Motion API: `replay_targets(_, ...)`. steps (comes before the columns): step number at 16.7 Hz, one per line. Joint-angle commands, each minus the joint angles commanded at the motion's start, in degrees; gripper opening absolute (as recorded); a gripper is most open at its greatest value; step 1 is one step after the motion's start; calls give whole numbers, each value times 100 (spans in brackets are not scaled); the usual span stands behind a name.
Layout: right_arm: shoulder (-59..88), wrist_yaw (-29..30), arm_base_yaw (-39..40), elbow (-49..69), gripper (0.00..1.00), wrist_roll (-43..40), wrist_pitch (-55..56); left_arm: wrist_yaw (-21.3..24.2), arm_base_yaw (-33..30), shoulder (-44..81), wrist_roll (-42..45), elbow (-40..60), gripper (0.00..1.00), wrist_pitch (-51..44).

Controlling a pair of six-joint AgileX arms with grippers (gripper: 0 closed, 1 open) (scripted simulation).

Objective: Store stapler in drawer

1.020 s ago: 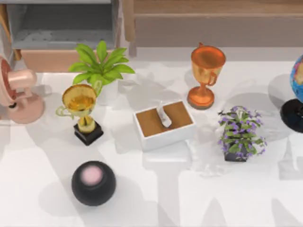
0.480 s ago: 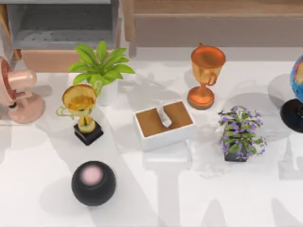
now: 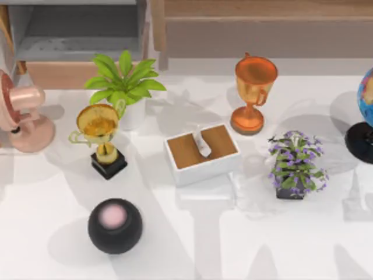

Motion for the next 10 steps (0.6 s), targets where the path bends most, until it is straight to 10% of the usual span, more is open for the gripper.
replay_targets(10,0,0,0,0,100,0,0,483,-121,710,-381,-759,0,-275)
